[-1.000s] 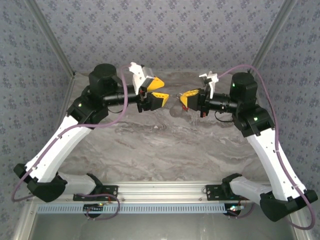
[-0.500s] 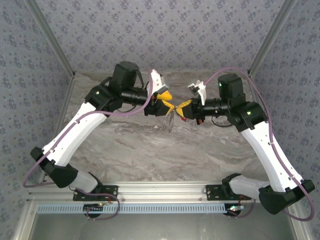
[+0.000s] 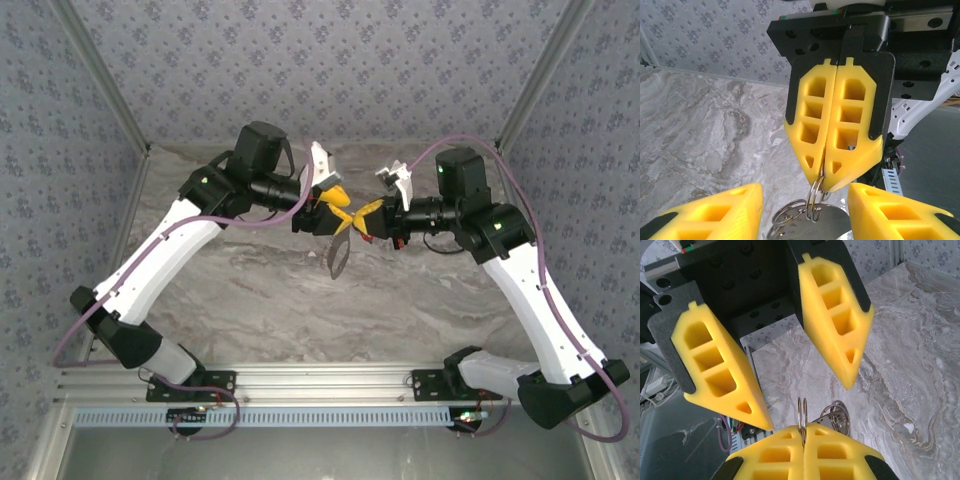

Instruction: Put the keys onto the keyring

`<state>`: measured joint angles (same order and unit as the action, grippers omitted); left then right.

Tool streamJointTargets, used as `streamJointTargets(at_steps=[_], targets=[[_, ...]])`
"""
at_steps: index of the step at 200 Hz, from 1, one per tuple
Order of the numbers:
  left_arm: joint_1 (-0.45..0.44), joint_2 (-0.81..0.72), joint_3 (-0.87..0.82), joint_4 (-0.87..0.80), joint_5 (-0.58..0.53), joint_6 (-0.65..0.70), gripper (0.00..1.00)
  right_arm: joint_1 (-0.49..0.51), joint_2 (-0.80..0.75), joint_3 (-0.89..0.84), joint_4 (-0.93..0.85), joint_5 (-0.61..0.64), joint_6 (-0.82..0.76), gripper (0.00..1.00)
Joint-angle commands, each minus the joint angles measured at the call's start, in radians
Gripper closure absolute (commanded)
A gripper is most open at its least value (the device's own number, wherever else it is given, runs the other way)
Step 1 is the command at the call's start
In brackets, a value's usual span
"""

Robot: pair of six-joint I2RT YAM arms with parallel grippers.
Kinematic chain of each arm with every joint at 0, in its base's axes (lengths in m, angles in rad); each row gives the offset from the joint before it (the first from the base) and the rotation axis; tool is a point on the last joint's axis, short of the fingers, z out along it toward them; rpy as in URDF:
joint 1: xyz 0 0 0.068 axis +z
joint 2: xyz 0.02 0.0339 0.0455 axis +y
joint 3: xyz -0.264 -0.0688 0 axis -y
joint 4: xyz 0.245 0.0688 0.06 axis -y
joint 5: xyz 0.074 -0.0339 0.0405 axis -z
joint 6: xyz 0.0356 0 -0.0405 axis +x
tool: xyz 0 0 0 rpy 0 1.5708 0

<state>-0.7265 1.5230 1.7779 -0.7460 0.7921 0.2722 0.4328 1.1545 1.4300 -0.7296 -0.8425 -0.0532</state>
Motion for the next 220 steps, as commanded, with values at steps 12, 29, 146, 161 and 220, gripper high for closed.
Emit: streamJointTargets(at_steps=[12, 29, 146, 161, 220], targets=[[-0.002, 0.011, 0.036, -0.015, 0.056, 0.010, 0.57, 0.006, -0.021, 0.038, 0.030, -0.021, 0.005, 1.00], [-0.003, 0.019, 0.041, -0.018, 0.073, 0.010, 0.68, 0.006, -0.022, 0.038, 0.035, -0.021, 0.007, 1.00], [-0.029, -0.022, -0.061, 0.173, 0.115, -0.096, 1.00, -0.025, -0.047, 0.018, 0.096, -0.012, 0.053, 1.00], [-0.027, -0.060, -0.121, 0.283, 0.069, -0.155, 1.00, -0.051, -0.065, -0.004, 0.123, -0.026, 0.080, 0.80], [-0.022, -0.132, -0.183, 0.445, 0.017, -0.261, 1.00, -0.099, -0.105, -0.112, 0.272, -0.092, 0.178, 0.83]])
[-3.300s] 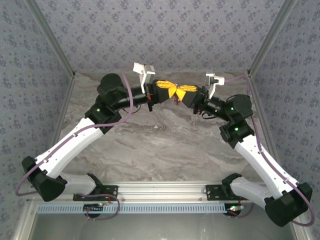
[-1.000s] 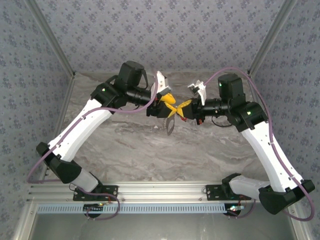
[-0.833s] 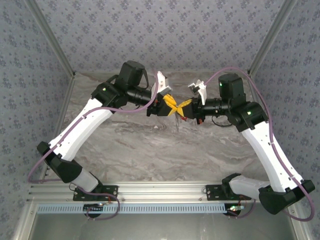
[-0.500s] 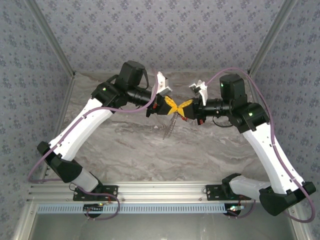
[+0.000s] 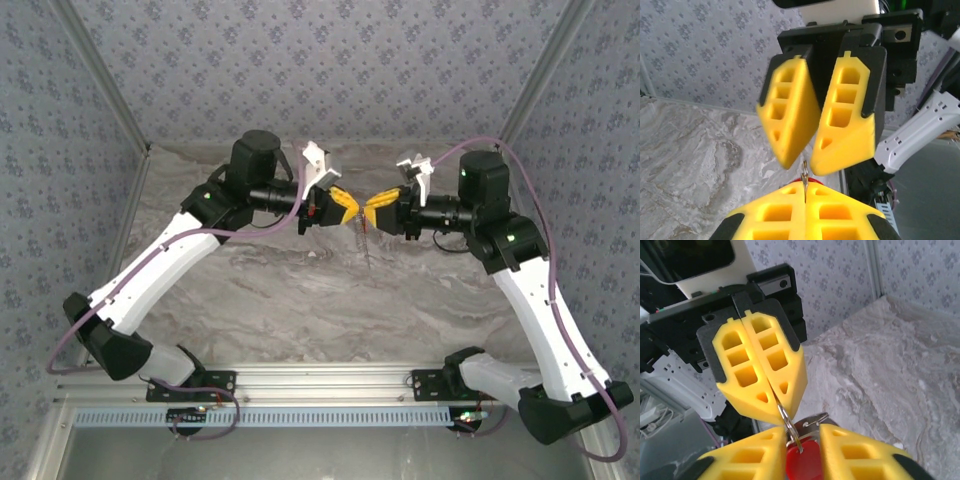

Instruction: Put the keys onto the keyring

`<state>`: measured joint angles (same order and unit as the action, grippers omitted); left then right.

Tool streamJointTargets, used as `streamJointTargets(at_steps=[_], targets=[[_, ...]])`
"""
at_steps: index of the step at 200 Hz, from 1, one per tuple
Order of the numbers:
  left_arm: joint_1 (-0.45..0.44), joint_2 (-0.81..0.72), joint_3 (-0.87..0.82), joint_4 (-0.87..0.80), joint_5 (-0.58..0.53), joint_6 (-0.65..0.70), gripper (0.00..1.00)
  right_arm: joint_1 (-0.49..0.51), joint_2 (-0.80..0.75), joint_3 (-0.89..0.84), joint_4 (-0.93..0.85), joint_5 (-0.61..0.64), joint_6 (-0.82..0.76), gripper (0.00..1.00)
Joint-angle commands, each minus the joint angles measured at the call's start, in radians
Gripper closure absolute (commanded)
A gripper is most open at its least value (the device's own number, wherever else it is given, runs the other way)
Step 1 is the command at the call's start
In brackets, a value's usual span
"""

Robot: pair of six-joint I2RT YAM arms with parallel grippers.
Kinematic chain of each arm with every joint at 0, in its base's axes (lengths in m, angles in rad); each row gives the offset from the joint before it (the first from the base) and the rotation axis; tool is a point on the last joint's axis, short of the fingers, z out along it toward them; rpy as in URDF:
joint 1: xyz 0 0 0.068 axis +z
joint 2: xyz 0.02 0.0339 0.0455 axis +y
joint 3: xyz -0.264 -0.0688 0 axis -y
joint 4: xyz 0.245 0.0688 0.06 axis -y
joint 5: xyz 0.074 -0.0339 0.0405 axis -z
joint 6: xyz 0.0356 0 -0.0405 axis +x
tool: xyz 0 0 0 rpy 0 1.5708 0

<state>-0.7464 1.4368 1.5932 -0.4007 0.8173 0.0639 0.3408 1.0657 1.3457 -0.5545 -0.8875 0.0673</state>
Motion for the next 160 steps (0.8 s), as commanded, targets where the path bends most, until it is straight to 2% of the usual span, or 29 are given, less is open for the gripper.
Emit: streamJointTargets(at_steps=[1, 21, 24, 36, 46, 108, 116, 140, 160], targets=[[-0.002, -0.046, 0.002, 0.100, -0.008, -0.053, 1.00, -0.007, -0.016, -0.028, 0.098, -0.048, 0.059, 0.83], [-0.001, -0.053, 0.004, 0.103, -0.017, -0.058, 1.00, -0.007, -0.021, -0.042, 0.133, -0.056, 0.082, 0.85], [-0.001, -0.054, 0.005, 0.103, -0.018, -0.058, 1.00, -0.008, -0.022, -0.045, 0.138, -0.059, 0.086, 0.84], [0.000, -0.057, 0.005, 0.106, -0.017, -0.061, 1.00, -0.007, -0.024, -0.051, 0.161, -0.066, 0.102, 0.66], [0.000, -0.058, 0.005, 0.108, -0.018, -0.062, 1.00, -0.007, -0.026, -0.055, 0.171, -0.067, 0.107, 0.63], [0.001, -0.060, 0.007, 0.125, -0.013, -0.075, 1.00, 0.001, -0.018, -0.086, 0.252, -0.068, 0.153, 0.62], [0.002, -0.058, 0.008, 0.128, -0.011, -0.077, 1.00, 0.003, -0.015, -0.093, 0.273, -0.071, 0.166, 0.67], [0.001, -0.058, 0.002, 0.145, -0.022, -0.092, 1.00, 0.009, -0.008, -0.094, 0.284, -0.095, 0.180, 1.00], [0.007, -0.065, -0.010, 0.175, -0.041, -0.115, 1.00, 0.009, -0.026, -0.095, 0.245, -0.099, 0.163, 1.00]])
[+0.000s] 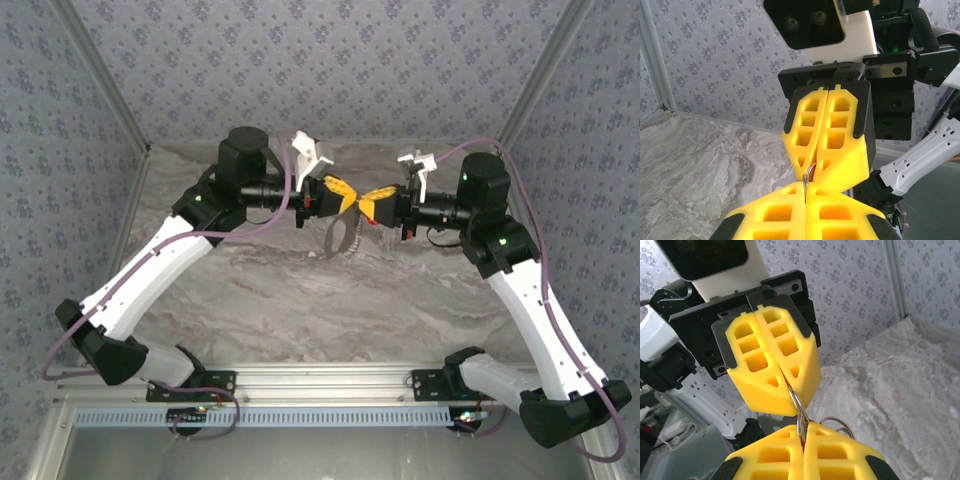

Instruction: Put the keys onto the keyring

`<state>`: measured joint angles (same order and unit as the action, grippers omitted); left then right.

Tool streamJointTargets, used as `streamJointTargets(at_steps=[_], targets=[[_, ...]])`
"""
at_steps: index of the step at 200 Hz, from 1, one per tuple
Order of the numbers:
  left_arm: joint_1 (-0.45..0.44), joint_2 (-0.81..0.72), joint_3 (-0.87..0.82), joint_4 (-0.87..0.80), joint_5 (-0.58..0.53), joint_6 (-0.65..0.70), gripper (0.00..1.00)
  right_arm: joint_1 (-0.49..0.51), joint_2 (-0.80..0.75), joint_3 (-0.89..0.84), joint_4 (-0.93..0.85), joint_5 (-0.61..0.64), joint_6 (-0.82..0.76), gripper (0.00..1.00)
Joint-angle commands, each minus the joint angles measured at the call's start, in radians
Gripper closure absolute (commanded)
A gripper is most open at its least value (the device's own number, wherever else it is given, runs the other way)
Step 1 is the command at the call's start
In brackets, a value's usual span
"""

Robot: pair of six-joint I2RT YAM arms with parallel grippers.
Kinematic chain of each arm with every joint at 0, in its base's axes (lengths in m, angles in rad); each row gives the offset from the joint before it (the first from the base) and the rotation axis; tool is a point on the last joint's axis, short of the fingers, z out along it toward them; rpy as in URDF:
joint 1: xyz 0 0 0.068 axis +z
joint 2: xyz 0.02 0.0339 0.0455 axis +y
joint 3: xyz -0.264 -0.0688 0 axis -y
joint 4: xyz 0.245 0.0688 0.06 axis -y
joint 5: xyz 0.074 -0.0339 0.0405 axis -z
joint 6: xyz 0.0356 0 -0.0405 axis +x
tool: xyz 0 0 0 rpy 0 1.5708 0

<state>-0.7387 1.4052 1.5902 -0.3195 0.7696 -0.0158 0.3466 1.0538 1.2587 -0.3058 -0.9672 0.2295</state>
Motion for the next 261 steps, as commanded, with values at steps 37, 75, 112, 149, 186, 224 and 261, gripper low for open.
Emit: streamJointTargets(at_steps=[37, 75, 112, 149, 186, 224, 261], targets=[[0.014, -0.066, -0.057, 0.184, -0.044, -0.096, 1.00, -0.008, -0.068, -0.019, -0.115, 0.022, -0.066, 1.00], [0.022, -0.106, -0.118, 0.296, -0.078, -0.164, 1.00, 0.001, -0.064, -0.058, -0.087, 0.033, -0.058, 1.00], [0.022, -0.115, -0.141, 0.325, -0.078, -0.189, 1.00, 0.083, -0.021, -0.123, -0.005, 0.029, -0.012, 1.00], [0.022, -0.113, -0.164, 0.346, -0.081, -0.204, 1.00, 0.142, 0.031, -0.082, -0.085, -0.020, -0.061, 0.98], [0.021, -0.119, -0.169, 0.346, -0.094, -0.200, 1.00, 0.006, -0.051, -0.115, -0.102, -0.199, -0.055, 0.76], [0.022, -0.126, -0.172, 0.344, -0.093, -0.199, 1.00, -0.220, -0.158, -0.309, 0.508, -0.234, 0.442, 0.70], [0.022, -0.129, -0.171, 0.341, -0.091, -0.199, 1.00, -0.201, -0.140, -0.323, 0.666, -0.031, 0.542, 0.58]])
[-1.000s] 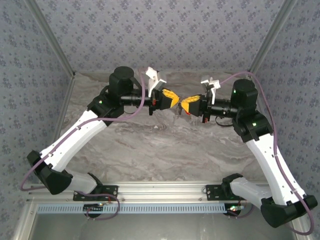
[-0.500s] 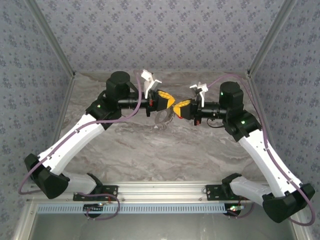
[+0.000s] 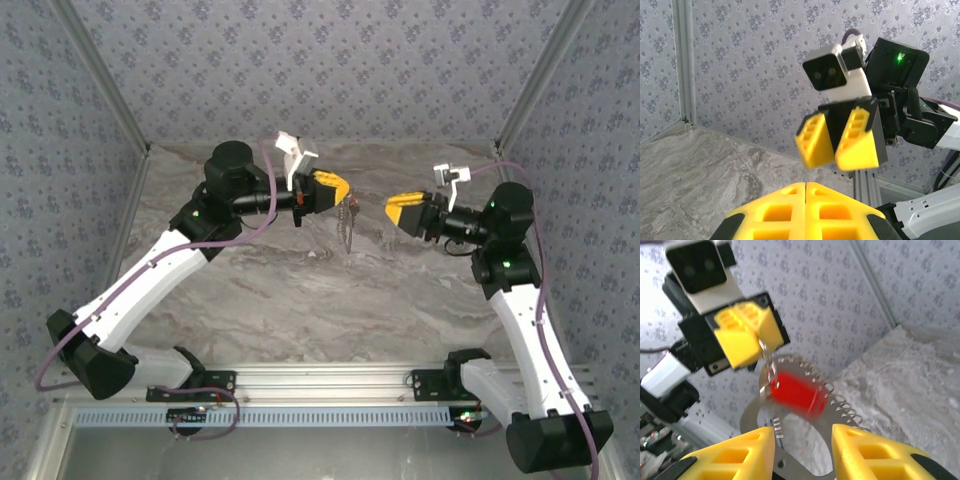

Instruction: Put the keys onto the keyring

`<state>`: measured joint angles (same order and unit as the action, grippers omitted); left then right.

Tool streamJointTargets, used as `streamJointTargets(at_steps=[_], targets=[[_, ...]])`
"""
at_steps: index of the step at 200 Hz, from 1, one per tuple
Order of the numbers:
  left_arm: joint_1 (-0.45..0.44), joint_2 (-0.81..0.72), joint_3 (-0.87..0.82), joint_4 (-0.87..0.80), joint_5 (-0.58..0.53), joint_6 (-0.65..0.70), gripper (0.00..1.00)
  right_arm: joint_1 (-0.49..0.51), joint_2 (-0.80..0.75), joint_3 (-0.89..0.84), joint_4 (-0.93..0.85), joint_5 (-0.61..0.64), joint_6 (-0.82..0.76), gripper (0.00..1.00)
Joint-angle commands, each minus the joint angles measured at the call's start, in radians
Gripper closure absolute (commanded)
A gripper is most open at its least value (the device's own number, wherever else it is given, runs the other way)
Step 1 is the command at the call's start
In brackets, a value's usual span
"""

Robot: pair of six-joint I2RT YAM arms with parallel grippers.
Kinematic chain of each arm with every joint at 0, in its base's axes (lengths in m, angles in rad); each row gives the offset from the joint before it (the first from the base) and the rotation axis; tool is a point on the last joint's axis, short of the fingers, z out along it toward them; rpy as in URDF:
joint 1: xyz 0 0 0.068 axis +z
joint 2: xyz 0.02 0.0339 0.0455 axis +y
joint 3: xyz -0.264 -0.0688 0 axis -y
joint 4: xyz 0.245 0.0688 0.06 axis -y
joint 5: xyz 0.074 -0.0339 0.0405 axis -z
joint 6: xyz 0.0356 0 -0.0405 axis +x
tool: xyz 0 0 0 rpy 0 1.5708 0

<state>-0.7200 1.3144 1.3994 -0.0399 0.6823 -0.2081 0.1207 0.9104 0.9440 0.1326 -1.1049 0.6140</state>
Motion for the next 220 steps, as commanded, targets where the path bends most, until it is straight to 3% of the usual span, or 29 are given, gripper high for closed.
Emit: streamJointTargets(at_steps=[1, 41, 75, 99, 110, 121, 143, 153, 191, 220], targets=[[0.002, -0.039, 0.019, 0.060, -0.003, -0.007, 1.00, 0.027, 0.004, -0.008, 0.229, 0.111, 0.157, 0.58], [0.003, -0.038, 0.018, 0.067, 0.001, -0.013, 1.00, 0.156, 0.037, 0.034, 0.237, 0.250, 0.125, 0.54], [0.002, -0.039, 0.008, 0.097, -0.010, -0.029, 1.00, 0.274, 0.101, 0.020, 0.241, 0.278, 0.084, 0.63], [0.004, -0.034, 0.004, 0.118, -0.011, -0.043, 1.00, 0.363, 0.150, 0.006, 0.226, 0.279, 0.059, 0.86], [0.004, -0.031, 0.004, 0.117, -0.011, -0.045, 1.00, 0.376, 0.155, 0.004, 0.206, 0.262, 0.052, 0.89], [0.002, -0.031, 0.004, 0.114, -0.010, -0.044, 1.00, 0.370, 0.136, -0.003, 0.165, 0.257, 0.034, 0.87], [0.003, -0.037, 0.000, 0.113, -0.015, -0.041, 1.00, 0.323, 0.063, -0.017, 0.067, 0.253, -0.021, 0.63], [0.003, -0.039, -0.003, 0.114, -0.016, -0.040, 1.00, 0.289, 0.021, -0.022, 0.009, 0.240, -0.049, 0.57], [0.004, -0.044, -0.023, 0.152, -0.011, -0.062, 1.00, 0.121, -0.096, -0.034, -0.005, 0.202, 0.004, 0.56], [0.005, -0.043, -0.036, 0.197, -0.003, -0.095, 1.00, 0.071, -0.092, -0.009, 0.089, 0.224, 0.078, 0.59]])
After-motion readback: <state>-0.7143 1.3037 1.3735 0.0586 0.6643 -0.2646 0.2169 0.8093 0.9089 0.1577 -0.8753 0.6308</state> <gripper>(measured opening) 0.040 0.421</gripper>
